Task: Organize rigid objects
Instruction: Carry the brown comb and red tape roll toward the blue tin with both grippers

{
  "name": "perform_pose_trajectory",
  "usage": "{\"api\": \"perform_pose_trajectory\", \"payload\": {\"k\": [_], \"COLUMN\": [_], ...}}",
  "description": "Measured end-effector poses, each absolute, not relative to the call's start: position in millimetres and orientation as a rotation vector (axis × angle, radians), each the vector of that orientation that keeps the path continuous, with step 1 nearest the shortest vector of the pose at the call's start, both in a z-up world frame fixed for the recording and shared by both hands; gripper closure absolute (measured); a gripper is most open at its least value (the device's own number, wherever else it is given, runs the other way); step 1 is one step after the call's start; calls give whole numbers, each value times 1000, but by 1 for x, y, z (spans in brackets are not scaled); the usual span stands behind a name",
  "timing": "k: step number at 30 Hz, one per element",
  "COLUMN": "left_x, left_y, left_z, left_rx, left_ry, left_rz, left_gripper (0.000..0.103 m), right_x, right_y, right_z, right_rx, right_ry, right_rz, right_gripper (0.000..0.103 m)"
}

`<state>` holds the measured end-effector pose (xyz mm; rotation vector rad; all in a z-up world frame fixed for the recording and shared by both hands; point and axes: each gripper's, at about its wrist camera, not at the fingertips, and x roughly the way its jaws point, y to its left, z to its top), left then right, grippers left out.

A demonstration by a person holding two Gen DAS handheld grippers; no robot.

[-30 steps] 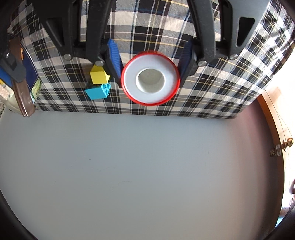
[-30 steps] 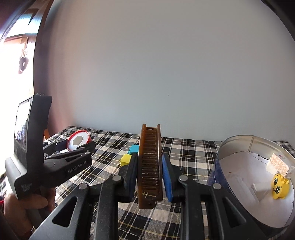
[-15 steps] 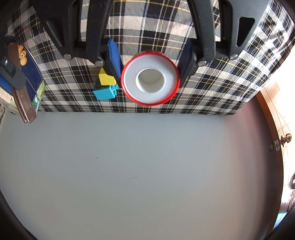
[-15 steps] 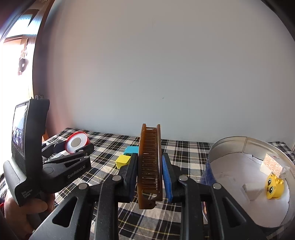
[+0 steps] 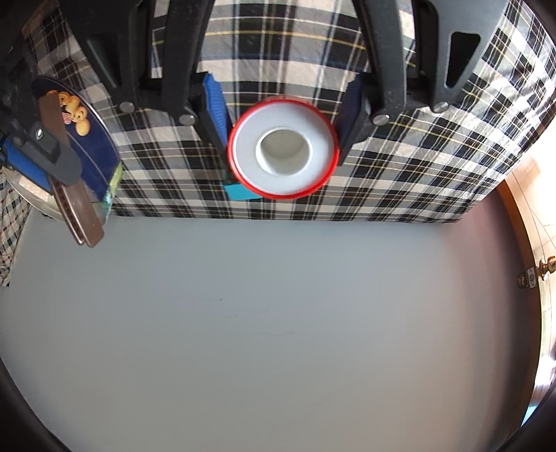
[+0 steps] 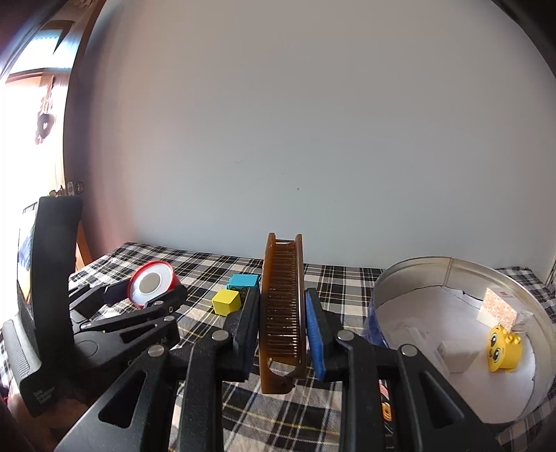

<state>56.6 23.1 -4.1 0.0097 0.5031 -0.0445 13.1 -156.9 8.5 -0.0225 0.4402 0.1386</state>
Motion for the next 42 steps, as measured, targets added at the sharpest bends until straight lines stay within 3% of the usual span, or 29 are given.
{"api": "perform_pose_trajectory", "payload": {"k": [42], "left_x": [28], "left_y": [-81], "left_z": [-2], "left_rx": [44], "left_ry": [480], "left_rz": [-173], "left_gripper": [49], "right_x": [-41], "right_y": [-265], "right_z": [23], "right_rx": [-68], "right_ry": [337], "right_rz": [3], "right_gripper": [75]}}
